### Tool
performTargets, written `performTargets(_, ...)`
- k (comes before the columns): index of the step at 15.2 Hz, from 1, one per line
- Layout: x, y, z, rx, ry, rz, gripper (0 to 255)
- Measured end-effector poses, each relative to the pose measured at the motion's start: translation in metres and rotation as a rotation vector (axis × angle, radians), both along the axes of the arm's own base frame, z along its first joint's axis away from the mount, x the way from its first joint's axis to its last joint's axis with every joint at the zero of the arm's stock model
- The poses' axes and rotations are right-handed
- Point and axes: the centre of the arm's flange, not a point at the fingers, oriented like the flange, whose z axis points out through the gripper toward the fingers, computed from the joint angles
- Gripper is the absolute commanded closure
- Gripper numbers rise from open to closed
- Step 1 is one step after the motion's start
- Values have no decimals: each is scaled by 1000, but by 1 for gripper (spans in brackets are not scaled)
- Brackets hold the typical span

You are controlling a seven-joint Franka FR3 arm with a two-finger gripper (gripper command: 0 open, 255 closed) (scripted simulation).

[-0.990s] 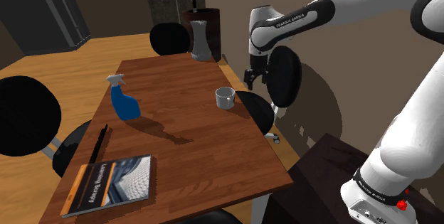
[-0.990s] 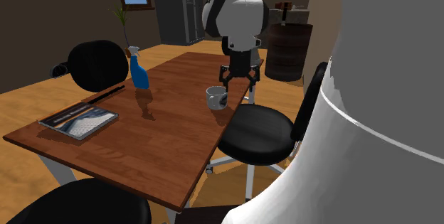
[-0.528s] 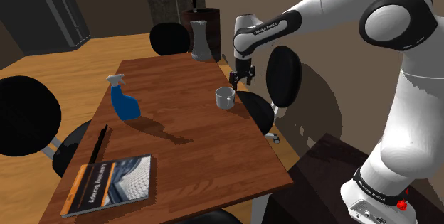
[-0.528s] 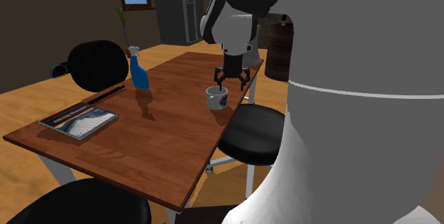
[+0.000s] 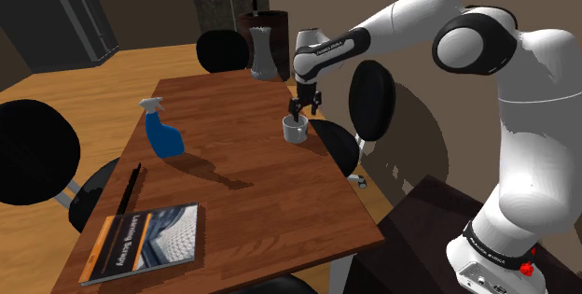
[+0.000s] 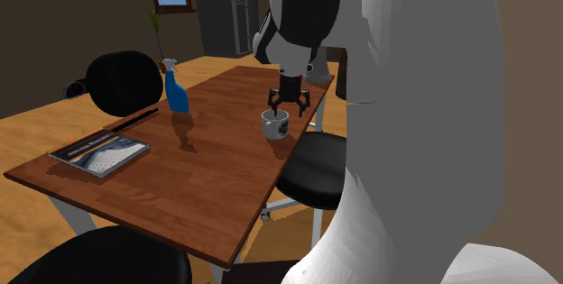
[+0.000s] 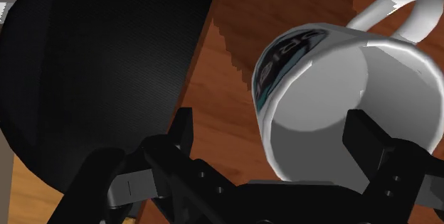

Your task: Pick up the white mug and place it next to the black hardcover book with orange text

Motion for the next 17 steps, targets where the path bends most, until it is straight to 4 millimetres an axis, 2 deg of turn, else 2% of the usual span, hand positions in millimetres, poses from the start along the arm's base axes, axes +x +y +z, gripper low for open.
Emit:
performTargets(4,2,1,-20,0,0,0,0)
performTargets(10,2,1,-24,0,-1,0,0)
performTargets(11,2,1,-24,0,-1,0,255)
performTargets(17,2,1,-24,0,-1,0,255)
